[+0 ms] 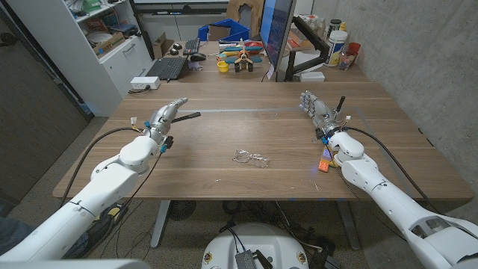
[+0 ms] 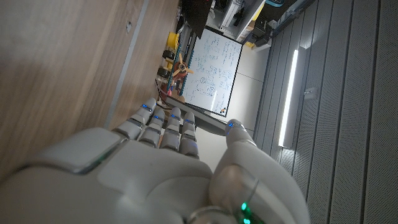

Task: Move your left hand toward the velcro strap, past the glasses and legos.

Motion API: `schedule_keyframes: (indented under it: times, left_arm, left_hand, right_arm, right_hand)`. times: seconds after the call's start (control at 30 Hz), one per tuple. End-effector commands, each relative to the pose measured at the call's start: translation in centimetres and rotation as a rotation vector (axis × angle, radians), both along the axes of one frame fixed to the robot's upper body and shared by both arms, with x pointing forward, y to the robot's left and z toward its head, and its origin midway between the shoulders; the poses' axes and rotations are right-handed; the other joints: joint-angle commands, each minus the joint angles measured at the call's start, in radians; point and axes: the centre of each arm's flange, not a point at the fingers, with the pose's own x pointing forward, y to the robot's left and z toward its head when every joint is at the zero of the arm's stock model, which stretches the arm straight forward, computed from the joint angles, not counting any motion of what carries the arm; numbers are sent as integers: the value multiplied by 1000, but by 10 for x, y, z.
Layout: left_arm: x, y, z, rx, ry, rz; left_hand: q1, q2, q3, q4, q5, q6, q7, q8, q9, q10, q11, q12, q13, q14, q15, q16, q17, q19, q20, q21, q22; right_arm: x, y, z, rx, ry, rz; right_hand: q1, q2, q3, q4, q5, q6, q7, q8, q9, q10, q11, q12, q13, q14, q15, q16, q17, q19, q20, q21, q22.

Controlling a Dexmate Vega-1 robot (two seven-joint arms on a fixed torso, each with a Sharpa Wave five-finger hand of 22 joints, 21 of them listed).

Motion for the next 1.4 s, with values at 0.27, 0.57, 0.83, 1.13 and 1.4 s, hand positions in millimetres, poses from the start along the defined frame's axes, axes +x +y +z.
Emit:
schedule_keyframes:
  times: [0.27,0.57,0.83,1.13,1.4]
  left_arm:
    - [-14,13,0,31,29,74]
    - [-15,14,4,79,71,128]
    - [-13,17,11,122,106,176]
    - [-12,19,17,150,133,210]
    - [-10,20,23,177,152,237]
  left_hand:
    - [17,0,2,-10,8,7,3,2,6,7,-6,1,5,7,-2,5,3,-4,9,-1,3]
    - [27,1,3,-17,9,9,-1,1,6,8,-5,1,5,8,-2,4,3,-4,10,-2,3]
    - [35,3,4,-22,9,15,-3,3,7,10,-6,0,5,8,-5,3,3,-5,11,-2,3]
    - [45,4,6,-28,9,17,-5,2,7,13,-11,0,5,9,-6,3,2,-6,13,-3,3]
    - [51,5,6,-32,8,17,-8,1,7,13,-11,0,5,9,-6,3,2,-7,14,-3,3]
  right_arm:
    - [4,3,2,-7,1,4]
    - [7,5,2,-6,1,8]
    - [8,4,3,-4,1,6]
    - [8,2,1,0,3,3]
    - [9,1,1,1,4,2]
  right_hand:
    - [1,9,-5,-4,4,9,-2,-4,3,12,3,1,2,7,4,1,4,10,-19,-10,3]
    - [1,9,-6,-5,5,9,-2,-4,3,12,1,1,2,8,3,0,4,12,-19,-13,4]
    - [1,10,-6,-6,5,10,-3,-4,3,14,1,1,2,9,3,-1,4,13,-18,-16,4]
    - [1,10,-7,-7,5,11,-4,-4,3,15,1,0,2,11,3,-1,4,15,-19,-18,4]
    - [0,10,-8,-7,5,12,-4,-4,3,17,0,0,2,11,4,-2,4,16,-18,-20,4]
